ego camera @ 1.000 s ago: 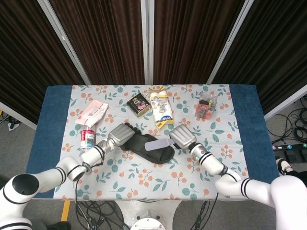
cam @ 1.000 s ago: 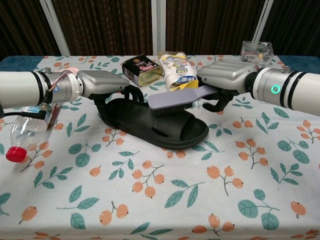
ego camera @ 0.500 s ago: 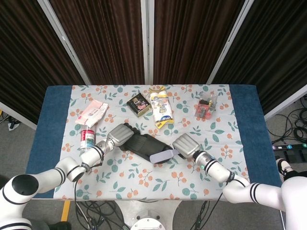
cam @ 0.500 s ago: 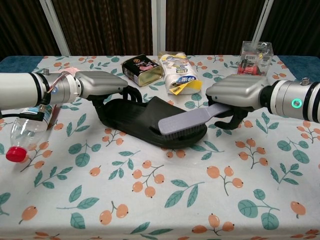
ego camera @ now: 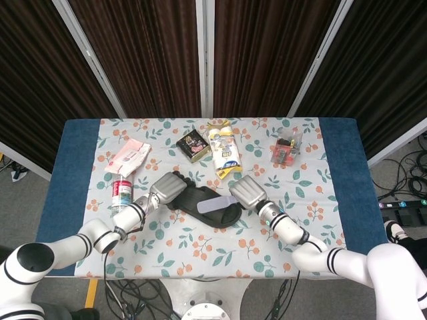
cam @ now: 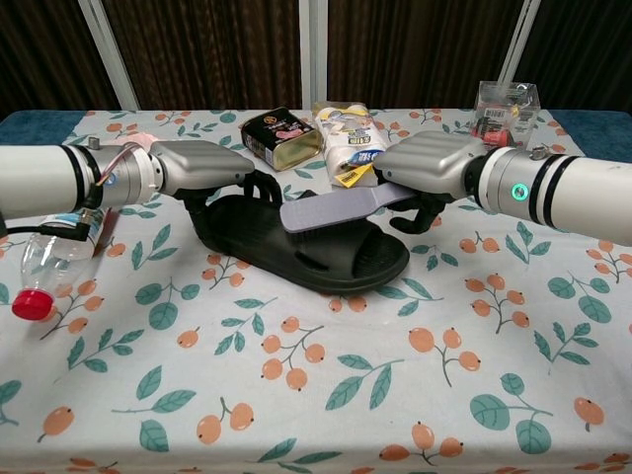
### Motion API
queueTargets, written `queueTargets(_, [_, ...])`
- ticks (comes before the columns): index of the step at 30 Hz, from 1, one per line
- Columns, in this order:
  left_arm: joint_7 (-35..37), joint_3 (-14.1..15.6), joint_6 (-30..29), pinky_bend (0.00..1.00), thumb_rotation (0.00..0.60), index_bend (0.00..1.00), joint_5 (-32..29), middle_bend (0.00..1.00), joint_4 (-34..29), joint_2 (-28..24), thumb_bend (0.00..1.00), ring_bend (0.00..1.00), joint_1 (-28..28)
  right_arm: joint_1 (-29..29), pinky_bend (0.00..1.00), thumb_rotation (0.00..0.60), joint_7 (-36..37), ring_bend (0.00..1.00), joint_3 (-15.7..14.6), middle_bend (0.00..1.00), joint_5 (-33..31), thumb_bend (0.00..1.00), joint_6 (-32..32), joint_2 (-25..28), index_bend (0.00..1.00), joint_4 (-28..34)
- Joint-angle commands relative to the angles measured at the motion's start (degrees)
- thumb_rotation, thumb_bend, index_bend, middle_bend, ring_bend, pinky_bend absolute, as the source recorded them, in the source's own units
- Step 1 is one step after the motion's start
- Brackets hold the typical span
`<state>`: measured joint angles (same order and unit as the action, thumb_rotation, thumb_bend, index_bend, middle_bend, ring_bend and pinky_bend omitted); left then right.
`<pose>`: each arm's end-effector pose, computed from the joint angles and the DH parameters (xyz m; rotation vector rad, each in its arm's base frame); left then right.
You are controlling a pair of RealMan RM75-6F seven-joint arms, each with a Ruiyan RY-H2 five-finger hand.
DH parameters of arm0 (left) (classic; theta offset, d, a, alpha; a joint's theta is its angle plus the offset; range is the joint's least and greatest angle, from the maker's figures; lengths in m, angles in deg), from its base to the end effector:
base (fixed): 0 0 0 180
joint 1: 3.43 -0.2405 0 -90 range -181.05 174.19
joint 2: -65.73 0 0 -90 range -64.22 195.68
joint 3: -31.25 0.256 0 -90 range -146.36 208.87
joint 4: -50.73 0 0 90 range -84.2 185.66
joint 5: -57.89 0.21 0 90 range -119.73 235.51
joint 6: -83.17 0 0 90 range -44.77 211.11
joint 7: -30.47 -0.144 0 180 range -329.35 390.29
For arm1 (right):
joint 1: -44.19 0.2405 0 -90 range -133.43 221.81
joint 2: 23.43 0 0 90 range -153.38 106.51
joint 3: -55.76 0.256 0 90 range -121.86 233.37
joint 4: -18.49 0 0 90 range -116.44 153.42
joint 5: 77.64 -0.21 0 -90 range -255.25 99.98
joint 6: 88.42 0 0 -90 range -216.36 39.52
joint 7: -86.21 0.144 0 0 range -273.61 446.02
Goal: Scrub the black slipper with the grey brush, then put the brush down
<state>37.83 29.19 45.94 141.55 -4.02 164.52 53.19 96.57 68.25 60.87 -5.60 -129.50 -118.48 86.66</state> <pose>-0.1437 0.3924 -0.0817 -2.2761 -0.8020 -0.7316 -0.1382 -0.3678 -0.0695 2.2207 -0.6628 0.6985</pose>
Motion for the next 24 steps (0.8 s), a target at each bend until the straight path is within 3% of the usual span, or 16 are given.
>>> queueTargets(1, [-0.01, 0.16, 0.01, 0.23, 0.600, 0.43, -0.04, 0.48, -0.04, -0.06, 0.24, 0.33, -0.15, -0.86, 1.00, 0.600, -0.26, 1.00, -1.78, 0.98, 0.39, 0.36, 0.81, 2.09, 1.00, 2.46])
queueTargets(8, [-0.64, -0.14, -0.29, 0.23, 0.600, 0.42, -0.19, 0.47, -0.27, -0.31, 0.24, 0.32, -0.06, -3.50, 1.00, 0.600, -0.46, 1.00, -5.02, 0.98, 2.28, 0.36, -0.52, 8.42, 1.00, 9.82])
queueTargets(13, [-1.97, -0.79, -0.79, 0.23, 0.600, 0.25, -0.88, 0.35, -2.90, -2.03, 0.23, 0.23, -0.18, -6.50, 1.00, 0.600, 4.17, 1.00, -3.93, 0.98, 4.05, 0.36, -6.35, 13.48, 1.00, 14.31])
queueTargets(18, [-4.76, -2.01, -2.12, 0.20, 0.600, 0.16, -2.13, 0.20, -7.29, -4.81, 0.23, 0.12, -0.51, -8.86, 1.00, 0.600, 7.18, 1.00, -2.63, 0.98, 2.58, 0.36, -9.02, 17.28, 1.00, 14.58])
queueTargets(24, [-7.37, -3.43, -6.51, 0.18, 0.600, 0.15, -3.86, 0.17, -14.01, -9.47, 0.23, 0.10, -2.83, -9.87, 1.00, 0.600, 6.80, 1.00, -3.03, 0.98, -1.60, 0.34, -6.01, 16.19, 1.00, 10.52])
